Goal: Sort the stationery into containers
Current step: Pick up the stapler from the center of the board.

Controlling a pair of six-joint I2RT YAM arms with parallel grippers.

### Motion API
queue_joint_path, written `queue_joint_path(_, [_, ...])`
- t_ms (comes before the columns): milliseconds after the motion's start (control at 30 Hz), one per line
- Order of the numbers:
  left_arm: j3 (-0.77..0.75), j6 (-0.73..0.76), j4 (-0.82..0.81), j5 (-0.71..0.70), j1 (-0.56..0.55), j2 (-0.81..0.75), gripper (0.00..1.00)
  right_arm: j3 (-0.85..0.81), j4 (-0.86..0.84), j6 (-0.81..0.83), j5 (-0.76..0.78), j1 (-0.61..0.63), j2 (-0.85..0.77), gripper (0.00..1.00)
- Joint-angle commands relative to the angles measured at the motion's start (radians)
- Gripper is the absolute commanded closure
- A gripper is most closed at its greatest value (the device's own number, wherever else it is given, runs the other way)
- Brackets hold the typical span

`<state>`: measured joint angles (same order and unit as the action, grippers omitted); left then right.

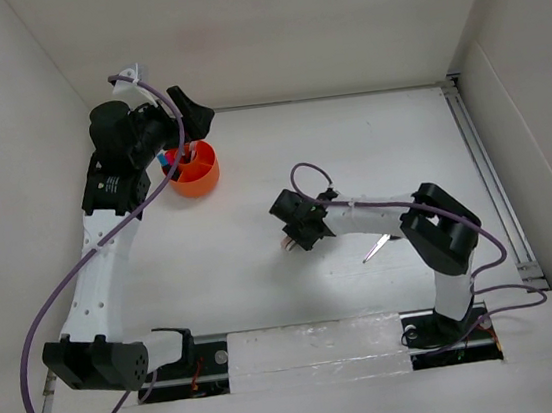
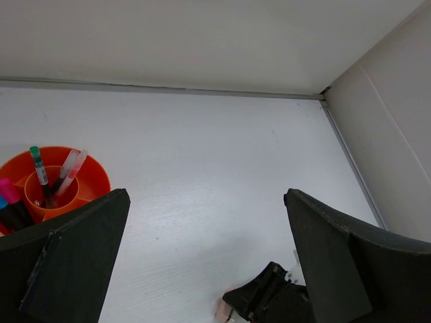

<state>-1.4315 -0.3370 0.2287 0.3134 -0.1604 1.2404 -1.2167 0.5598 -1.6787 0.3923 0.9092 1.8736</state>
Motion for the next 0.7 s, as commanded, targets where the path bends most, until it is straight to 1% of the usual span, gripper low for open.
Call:
queue_joint_path(0, [-0.02, 0.007, -0.04, 0.004, 0.004, -0.033, 0.0, 0.04, 0.014, 0.007, -0.036, -0.006, 0.097, 0.79])
queue_joint_path(33, [-0.02, 0.007, -0.04, 0.004, 0.004, -0.033, 0.0, 0.04, 0.002, 0.02, -0.047, -0.006, 0.098, 0.96])
queue_joint_path(67, [-0.02, 0.007, -0.04, 0.013, 0.004, -0.033, 0.0, 0.031, 0.002, 0.02, -0.058, -0.015, 0.108, 1.0])
queue_joint_path(200, [-0.029, 0.007, -0.04, 0.081, 0.004, -0.012, 0.0, 0.02, -0.008, 0.085, -0.038, -0.036, 0.081, 1.0])
queue_joint_path(333, [-0.04, 0.007, -0.029, 0.142, -0.007, 0.013, 0.0, 0.058, -0.03, 0.181, 0.063, -0.049, -0.057, 1.0])
queue_joint_path(367, [-0.049, -0.005, -0.019, 0.156, -0.007, 0.022, 0.0, 0.059, -0.041, 0.248, 0.088, -0.059, -0.13, 1.0])
queue_joint_path(433, [-0.049, -0.005, -0.019, 0.239, -0.007, 0.022, 0.0, 0.071, -0.066, 0.341, 0.141, -0.072, -0.198, 1.0])
queue_joint_path(467, [-0.034, -0.005, -0.019, 0.274, -0.007, 0.033, 0.0, 0.071, -0.066, 0.426, 0.152, -0.088, -0.252, 1.0])
queue_joint_path(500, [-0.02, -0.014, -0.019, 0.355, -0.007, 0.033, 0.0, 0.06, -0.09, 0.479, 0.152, -0.098, -0.276, 1.0])
queue_joint_path(533, [-0.003, -0.014, -0.028, 0.386, -0.007, 0.024, 0.0, 0.06, -0.101, 0.526, 0.163, -0.116, -0.298, 1.0])
queue_joint_path(567, [0.015, -0.014, -0.028, 0.416, -0.007, 0.002, 0.0, 0.051, -0.115, 0.575, 0.175, -0.116, -0.319, 1.0])
queue_joint_path(600, [0.067, -0.014, -0.064, 0.45, -0.007, -0.013, 0.0, 0.051, -0.126, 0.668, 0.175, -0.127, -0.362, 1.0])
queue_joint_path(633, [0.1, -0.028, -0.089, 0.526, -0.007, -0.031, 0.0, 0.051, -0.193, 0.738, 0.175, -0.127, -0.385, 1.0])
queue_joint_path(667, [0.136, -0.042, -0.115, 0.571, -0.007, -0.053, 0.0, 0.071, -0.236, 0.807, 0.157, -0.136, -0.41, 1.0])
